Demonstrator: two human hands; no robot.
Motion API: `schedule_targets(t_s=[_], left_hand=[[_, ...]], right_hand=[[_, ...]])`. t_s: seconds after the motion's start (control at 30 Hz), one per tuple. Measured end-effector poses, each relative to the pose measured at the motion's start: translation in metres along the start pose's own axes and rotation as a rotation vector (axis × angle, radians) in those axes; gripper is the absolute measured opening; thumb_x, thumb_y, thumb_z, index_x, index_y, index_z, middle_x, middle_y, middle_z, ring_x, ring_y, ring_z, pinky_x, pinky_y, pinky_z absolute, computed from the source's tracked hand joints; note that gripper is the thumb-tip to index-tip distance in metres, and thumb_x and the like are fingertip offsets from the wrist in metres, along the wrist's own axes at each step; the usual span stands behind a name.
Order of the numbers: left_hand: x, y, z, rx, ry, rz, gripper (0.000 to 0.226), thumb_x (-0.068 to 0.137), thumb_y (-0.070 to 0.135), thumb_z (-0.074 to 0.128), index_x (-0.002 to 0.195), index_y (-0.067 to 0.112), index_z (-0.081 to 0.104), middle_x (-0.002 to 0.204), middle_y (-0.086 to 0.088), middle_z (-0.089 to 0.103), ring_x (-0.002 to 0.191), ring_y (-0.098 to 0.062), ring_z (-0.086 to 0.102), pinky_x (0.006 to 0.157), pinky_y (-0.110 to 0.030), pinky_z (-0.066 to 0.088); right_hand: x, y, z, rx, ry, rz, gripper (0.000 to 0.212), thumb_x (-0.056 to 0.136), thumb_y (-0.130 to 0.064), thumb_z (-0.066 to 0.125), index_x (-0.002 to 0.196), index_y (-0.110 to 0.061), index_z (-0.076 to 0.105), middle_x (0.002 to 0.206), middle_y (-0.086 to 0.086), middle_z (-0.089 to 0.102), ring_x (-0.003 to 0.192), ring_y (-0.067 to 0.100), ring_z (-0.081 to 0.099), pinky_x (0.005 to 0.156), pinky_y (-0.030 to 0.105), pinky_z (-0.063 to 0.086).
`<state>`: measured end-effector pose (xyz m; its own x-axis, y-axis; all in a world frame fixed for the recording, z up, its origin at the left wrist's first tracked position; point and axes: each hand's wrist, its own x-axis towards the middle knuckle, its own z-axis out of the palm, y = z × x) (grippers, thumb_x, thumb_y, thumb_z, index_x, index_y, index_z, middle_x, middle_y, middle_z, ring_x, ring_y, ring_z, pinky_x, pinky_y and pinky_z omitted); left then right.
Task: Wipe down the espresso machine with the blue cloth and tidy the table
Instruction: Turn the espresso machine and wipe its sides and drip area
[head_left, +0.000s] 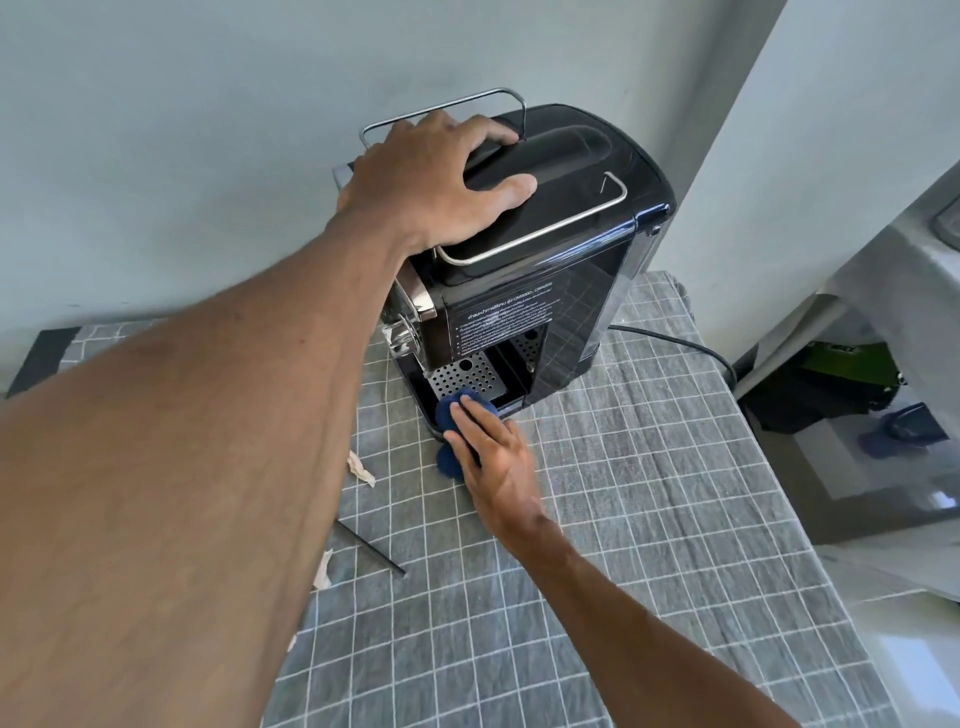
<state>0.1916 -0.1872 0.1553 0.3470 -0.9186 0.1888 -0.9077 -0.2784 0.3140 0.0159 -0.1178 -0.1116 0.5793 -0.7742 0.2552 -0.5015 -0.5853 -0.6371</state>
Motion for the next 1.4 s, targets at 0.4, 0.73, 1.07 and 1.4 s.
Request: schedule_targets(t_s=[0.4,0.73,1.07,1.4], left_hand=[[-0.001,0.001,0.001,-0.004,0.002,-0.008,0.065,0.078,0.09,0.041,0.136,0.06,0.049,0.136,0.01,0.055,0.131,-0.022,0.05,0.086,-0.041,0.036],[0.001,0.001,0.002,-0.015,0.016,-0.005,0.065,0.077,0.09,0.042,0.134,0.06,0.049,0.135,0.012,0.056,0.13,-0.02,0.051,0.085,-0.038,0.034],[0.002,0.0,0.002,-0.02,0.01,-0.004,0.068,0.076,0.091,0.041,0.135,0.059,0.049,0.133,0.011,0.055,0.129,-0.019,0.051,0.087,-0.038,0.038],[0.003,0.0,0.002,-0.026,0.012,-0.013,0.065,0.076,0.09,0.042,0.134,0.061,0.048,0.137,0.013,0.054,0.131,-0.019,0.05,0.085,-0.041,0.034]], right_hand=[[0.011,0.006,-0.013,-0.035,0.033,0.095,0.037,0.106,-0.041,0.05,0.133,-0.023,0.068,0.142,-0.006,0.063,0.105,0.021,0.066,0.086,0.036,0.06],[0.009,0.011,-0.023,-0.096,0.038,-0.181,0.026,0.097,-0.02,0.07,0.123,-0.018,0.075,0.128,-0.002,0.072,0.096,0.021,0.07,0.08,0.035,0.06],[0.013,0.001,-0.016,-0.022,0.042,-0.118,0.028,0.102,-0.028,0.063,0.124,-0.016,0.074,0.129,-0.001,0.072,0.106,0.023,0.073,0.086,0.039,0.062],[0.026,0.001,-0.02,-0.086,0.04,-0.129,0.025,0.1,-0.031,0.066,0.119,-0.02,0.076,0.123,-0.003,0.074,0.097,0.023,0.076,0.076,0.04,0.064]])
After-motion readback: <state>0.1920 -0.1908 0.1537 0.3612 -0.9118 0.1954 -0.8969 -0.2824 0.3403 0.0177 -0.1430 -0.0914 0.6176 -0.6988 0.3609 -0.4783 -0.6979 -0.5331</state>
